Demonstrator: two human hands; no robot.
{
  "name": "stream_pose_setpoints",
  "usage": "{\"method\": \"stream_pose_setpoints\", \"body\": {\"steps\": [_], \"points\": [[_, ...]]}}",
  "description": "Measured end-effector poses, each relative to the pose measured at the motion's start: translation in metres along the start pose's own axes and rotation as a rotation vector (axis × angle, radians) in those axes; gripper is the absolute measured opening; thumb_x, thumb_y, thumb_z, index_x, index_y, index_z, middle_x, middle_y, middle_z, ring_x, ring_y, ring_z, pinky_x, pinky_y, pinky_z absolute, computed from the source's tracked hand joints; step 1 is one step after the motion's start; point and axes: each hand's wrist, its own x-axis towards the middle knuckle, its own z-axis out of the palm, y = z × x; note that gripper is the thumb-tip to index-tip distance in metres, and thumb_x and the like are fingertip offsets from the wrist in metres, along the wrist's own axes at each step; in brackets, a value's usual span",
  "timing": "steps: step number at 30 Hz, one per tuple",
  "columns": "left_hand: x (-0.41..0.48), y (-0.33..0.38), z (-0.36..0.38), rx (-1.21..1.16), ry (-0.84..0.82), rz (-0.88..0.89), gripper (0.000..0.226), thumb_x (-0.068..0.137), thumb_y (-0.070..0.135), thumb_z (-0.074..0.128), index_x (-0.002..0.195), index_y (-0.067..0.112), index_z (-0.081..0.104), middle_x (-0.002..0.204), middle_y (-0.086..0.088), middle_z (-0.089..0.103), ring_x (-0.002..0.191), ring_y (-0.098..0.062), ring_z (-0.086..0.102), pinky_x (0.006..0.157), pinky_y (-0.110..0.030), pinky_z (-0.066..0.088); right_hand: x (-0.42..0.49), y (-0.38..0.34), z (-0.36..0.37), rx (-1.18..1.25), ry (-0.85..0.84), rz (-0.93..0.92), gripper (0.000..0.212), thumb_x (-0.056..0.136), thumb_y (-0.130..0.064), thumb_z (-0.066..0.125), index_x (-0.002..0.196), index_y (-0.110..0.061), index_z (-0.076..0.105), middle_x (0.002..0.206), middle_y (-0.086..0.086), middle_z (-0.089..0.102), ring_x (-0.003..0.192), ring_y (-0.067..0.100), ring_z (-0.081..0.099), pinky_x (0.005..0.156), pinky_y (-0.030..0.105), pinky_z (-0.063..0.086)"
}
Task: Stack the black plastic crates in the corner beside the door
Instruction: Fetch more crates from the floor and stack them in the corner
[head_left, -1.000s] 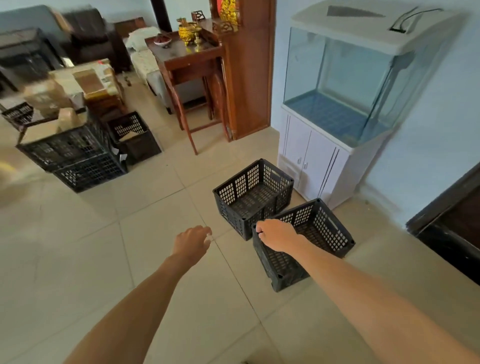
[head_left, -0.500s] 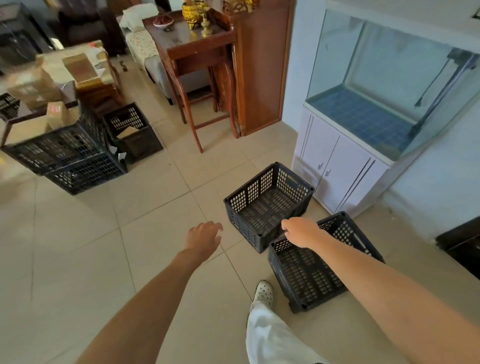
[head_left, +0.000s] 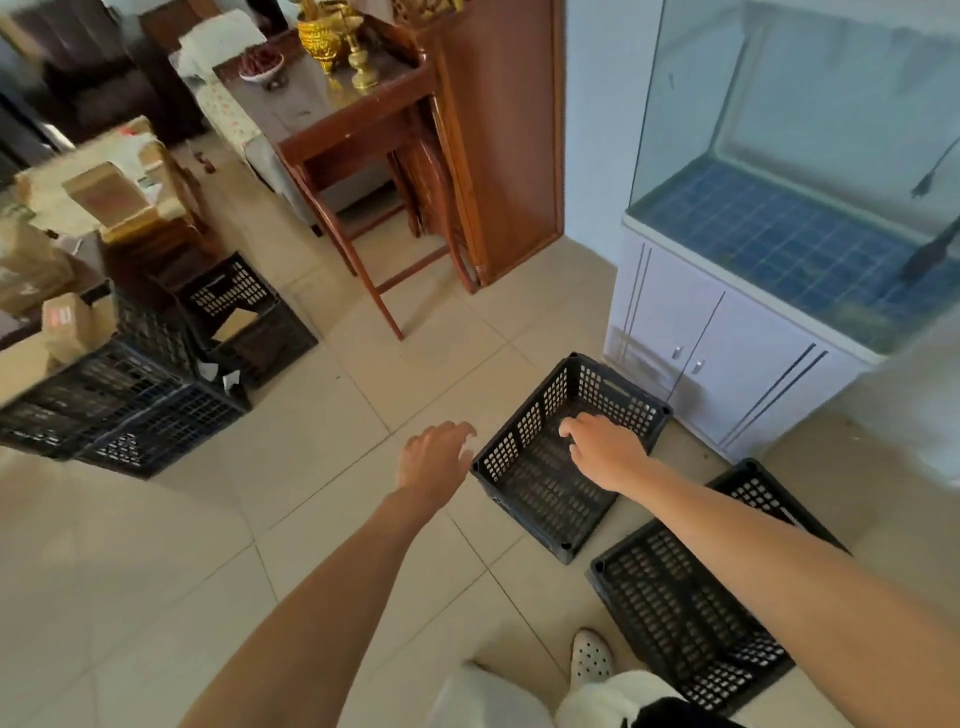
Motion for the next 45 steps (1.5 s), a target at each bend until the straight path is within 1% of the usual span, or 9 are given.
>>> {"method": "stream_pose_setpoints", "body": {"steps": [4, 13, 18, 21, 29, 33, 38, 41, 45], "points": [[0.053, -0.007, -0.003, 0.014, -0.032, 0.082, 0.031, 0.097, 0.025, 0.050, 0.127, 0.027, 0.058, 0.123, 0.005, 0.064, 0.113, -0.020, 0.059, 0.096, -0.038, 0.045, 0.014, 0.027, 0.000, 0.022, -0.044, 0.145, 0.030, 0.098, -0.022, 0.042, 0.127, -0.023, 0.051, 0.121, 0.001, 0.056, 0.106, 0.022, 0.057, 0.078, 0.038, 0.053], [0.232, -0.013, 0.009, 0.141, -0.229, 0.486, 0.033, 0.098, 0.028, 0.050, 0.130, 0.025, 0.057, 0.125, 0.004, 0.063, 0.113, -0.019, 0.058, 0.095, -0.037, 0.045, 0.063, 0.061, 0.012, 0.239, 0.009, 0.672, 0.033, 0.098, -0.018, 0.042, 0.130, -0.016, 0.047, 0.116, 0.008, 0.057, 0.101, 0.025, 0.058, 0.076, 0.036, 0.049], [0.306, -0.009, 0.030, 0.076, -0.315, 0.601, 0.031, 0.098, 0.029, 0.050, 0.128, 0.024, 0.058, 0.125, 0.004, 0.062, 0.117, -0.018, 0.056, 0.095, -0.036, 0.048, 0.077, 0.061, 0.036, 0.391, 0.014, 0.962, 0.038, 0.098, -0.017, 0.036, 0.135, -0.017, 0.046, 0.122, 0.009, 0.057, 0.108, 0.029, 0.058, 0.089, 0.046, 0.050], [0.336, -0.013, 0.062, 0.008, -0.368, 0.595, 0.030, 0.098, 0.028, 0.053, 0.126, 0.023, 0.058, 0.122, 0.004, 0.062, 0.113, -0.016, 0.057, 0.093, -0.033, 0.046, 0.089, 0.071, 0.064, 0.425, -0.003, 1.032, 0.036, 0.099, -0.018, 0.036, 0.133, -0.017, 0.045, 0.123, 0.009, 0.055, 0.110, 0.029, 0.055, 0.089, 0.044, 0.049], [0.389, -0.035, 0.179, -0.020, -0.505, 0.574, 0.033, 0.095, 0.029, 0.059, 0.128, 0.022, 0.057, 0.119, 0.002, 0.062, 0.112, -0.018, 0.058, 0.089, -0.030, 0.044, 0.126, 0.105, 0.167, 0.505, 0.004, 1.149, 0.030, 0.098, -0.023, 0.040, 0.127, -0.020, 0.044, 0.118, 0.005, 0.057, 0.086, 0.020, 0.051, 0.067, 0.033, 0.038], [0.417, -0.041, 0.244, -0.084, -0.533, 0.489, 0.044, 0.093, 0.028, 0.063, 0.135, 0.023, 0.050, 0.127, -0.002, 0.057, 0.118, -0.021, 0.055, 0.093, -0.035, 0.044, 0.143, 0.128, 0.228, 0.601, -0.016, 1.169, 0.043, 0.097, -0.023, 0.045, 0.138, -0.021, 0.035, 0.131, 0.005, 0.053, 0.104, 0.024, 0.059, 0.071, 0.033, 0.042], [0.457, -0.051, 0.332, -0.137, -0.587, 0.275, 0.079, 0.087, 0.025, 0.072, 0.151, 0.013, 0.027, 0.154, -0.013, 0.032, 0.140, -0.033, 0.035, 0.112, -0.049, 0.034, 0.167, 0.166, 0.301, 0.707, -0.067, 1.254, 0.047, 0.094, -0.022, 0.055, 0.136, -0.011, 0.036, 0.123, 0.012, 0.054, 0.096, 0.024, 0.057, 0.073, 0.031, 0.044], [0.477, -0.063, 0.382, -0.126, -0.633, 0.187, 0.095, 0.085, 0.028, 0.075, 0.155, 0.007, 0.015, 0.158, -0.019, 0.020, 0.145, -0.037, 0.025, 0.117, -0.049, 0.026, 0.182, 0.185, 0.347, 0.729, -0.055, 1.314, 0.058, 0.092, -0.022, 0.057, 0.141, -0.012, 0.028, 0.132, 0.015, 0.046, 0.112, 0.031, 0.054, 0.088, 0.039, 0.045], [0.489, -0.075, 0.428, -0.226, -0.677, 0.140, 0.085, 0.083, 0.021, 0.077, 0.148, 0.004, 0.025, 0.144, -0.021, 0.044, 0.132, -0.039, 0.045, 0.108, -0.050, 0.040, 0.201, 0.194, 0.390, 0.737, 0.018, 1.392, 0.055, 0.093, -0.023, 0.056, 0.139, -0.010, 0.029, 0.134, 0.016, 0.045, 0.117, 0.036, 0.052, 0.094, 0.045, 0.045]]}}
